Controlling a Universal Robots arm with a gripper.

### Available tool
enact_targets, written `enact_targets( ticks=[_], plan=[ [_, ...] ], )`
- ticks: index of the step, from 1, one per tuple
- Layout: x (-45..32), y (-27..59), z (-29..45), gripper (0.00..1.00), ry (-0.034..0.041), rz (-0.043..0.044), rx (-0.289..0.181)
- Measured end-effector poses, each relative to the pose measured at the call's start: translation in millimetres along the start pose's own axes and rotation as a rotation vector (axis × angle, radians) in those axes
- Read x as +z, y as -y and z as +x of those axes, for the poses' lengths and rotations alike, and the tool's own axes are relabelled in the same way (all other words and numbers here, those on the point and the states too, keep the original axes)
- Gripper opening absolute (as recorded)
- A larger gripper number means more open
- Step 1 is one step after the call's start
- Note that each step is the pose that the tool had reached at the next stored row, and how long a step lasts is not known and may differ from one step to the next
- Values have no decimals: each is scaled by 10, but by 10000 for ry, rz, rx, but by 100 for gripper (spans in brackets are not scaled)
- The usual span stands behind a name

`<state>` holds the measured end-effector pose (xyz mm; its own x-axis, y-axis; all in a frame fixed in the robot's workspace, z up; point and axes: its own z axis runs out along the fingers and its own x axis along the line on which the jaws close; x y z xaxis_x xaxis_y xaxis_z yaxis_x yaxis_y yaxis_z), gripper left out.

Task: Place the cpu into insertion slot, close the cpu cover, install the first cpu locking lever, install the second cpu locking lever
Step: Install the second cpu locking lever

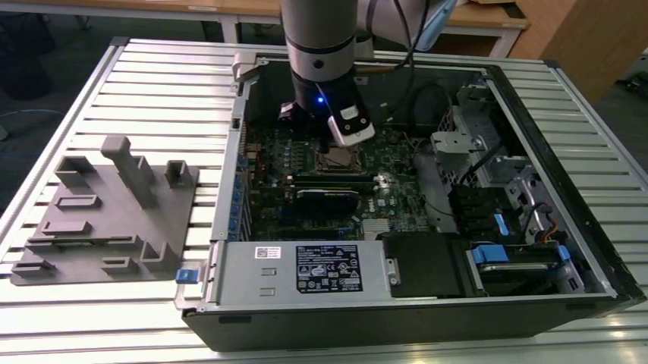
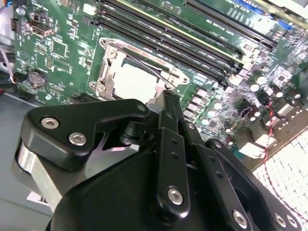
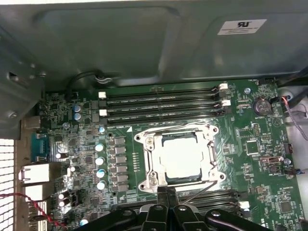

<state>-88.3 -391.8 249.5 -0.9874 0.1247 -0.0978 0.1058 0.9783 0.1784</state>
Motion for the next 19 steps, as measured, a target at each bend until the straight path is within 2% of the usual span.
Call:
enact_targets(
  ticks=[4, 13, 19],
  plan=[
    [5, -2, -53, 11, -59, 7, 11],
    [8, 58, -69, 11, -61, 16, 10],
    [89, 76, -62, 11, -51, 51, 3]
  ],
)
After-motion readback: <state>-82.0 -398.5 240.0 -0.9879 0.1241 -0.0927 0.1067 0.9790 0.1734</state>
